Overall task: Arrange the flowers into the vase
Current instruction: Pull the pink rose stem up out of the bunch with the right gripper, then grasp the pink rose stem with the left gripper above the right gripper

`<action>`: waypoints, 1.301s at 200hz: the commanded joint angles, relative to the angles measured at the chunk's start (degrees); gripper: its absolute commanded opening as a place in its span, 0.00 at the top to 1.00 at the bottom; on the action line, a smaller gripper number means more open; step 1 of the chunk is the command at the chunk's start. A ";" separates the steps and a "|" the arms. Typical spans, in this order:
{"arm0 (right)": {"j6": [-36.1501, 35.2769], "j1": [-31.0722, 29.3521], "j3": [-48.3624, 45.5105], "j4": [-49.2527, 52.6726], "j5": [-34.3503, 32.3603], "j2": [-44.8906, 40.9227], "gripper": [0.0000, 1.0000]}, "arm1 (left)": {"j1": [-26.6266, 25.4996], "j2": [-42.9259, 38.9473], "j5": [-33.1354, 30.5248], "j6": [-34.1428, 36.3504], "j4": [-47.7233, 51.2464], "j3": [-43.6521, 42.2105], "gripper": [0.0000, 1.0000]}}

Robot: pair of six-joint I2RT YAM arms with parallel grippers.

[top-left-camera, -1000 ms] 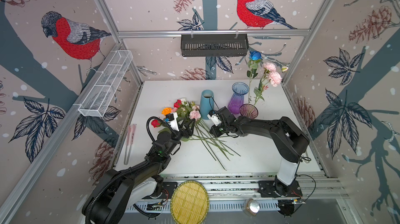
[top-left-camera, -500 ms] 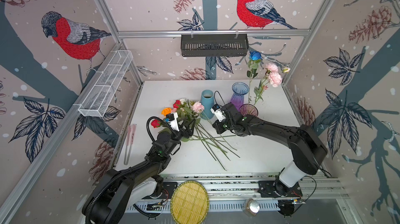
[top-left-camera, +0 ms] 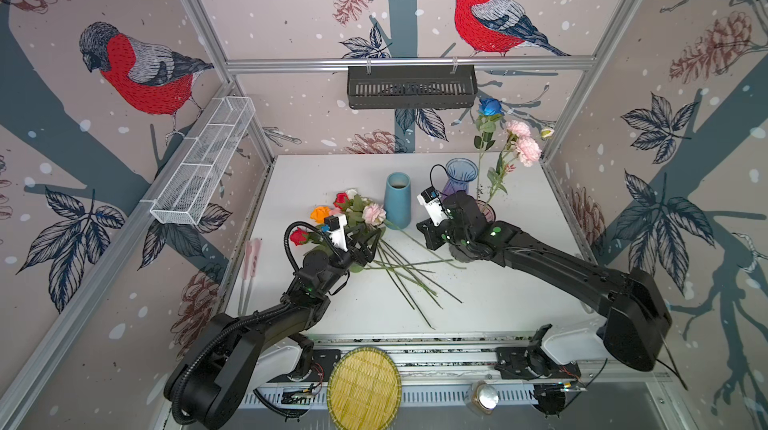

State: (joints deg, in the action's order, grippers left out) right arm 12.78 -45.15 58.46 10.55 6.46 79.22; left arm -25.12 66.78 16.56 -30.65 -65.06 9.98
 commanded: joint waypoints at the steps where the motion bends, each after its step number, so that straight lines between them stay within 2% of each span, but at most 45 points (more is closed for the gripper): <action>1: -1.09 -0.82 -1.12 -2.73 -2.08 -2.64 0.98 | -0.01 2.23 6.70 -1.52 -10.81 0.13 0.28; 30: -1.49 -1.01 -2.79 -4.46 -1.23 -3.89 0.98 | 0.01 3.81 8.12 -2.48 -13.26 -0.02 0.28; 47: -1.96 -1.51 -2.91 -3.56 -0.49 -1.84 0.74 | 0.05 3.28 7.77 -2.32 -12.57 -0.02 0.28; 54: -1.97 -1.77 -2.76 -2.85 -0.61 -0.35 0.70 | 0.02 2.87 7.48 -2.08 -11.94 -0.02 0.28; 93: -2.38 -3.76 -0.97 -0.44 -1.80 10.11 0.69 | -0.03 1.37 6.22 -1.08 -9.66 -0.02 0.28; 109: -2.77 -4.46 0.26 0.49 -4.14 14.39 0.62 | 0.04 1.27 6.38 -1.05 -9.70 -0.11 0.28; 141: -4.07 -6.76 2.39 2.39 -9.41 19.80 0.56 | 0.06 0.77 6.20 -0.58 -9.08 -0.01 0.28; 155: -3.81 -7.04 2.95 3.05 -11.26 21.49 0.56 | 0.01 0.56 6.10 -0.63 -8.97 -0.05 0.28; 178: -3.51 -6.98 2.90 3.34 -13.66 23.11 0.63 | 0.01 0.36 6.10 -0.55 -8.78 -0.13 0.28; 217: -3.68 -6.98 2.58 3.26 -14.63 22.56 0.95 | -0.07 0.34 6.31 -0.63 -8.97 -0.09 0.28; 260: -4.14 -7.05 3.10 4.26 -14.68 15.42 0.98 | -0.06 0.45 6.60 -0.55 -9.28 -0.05 0.29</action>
State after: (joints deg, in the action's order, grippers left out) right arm 9.04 -52.05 60.95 14.44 -7.29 98.15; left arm -25.19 67.20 22.44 -31.48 -72.44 9.82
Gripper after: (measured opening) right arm 0.072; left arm 0.714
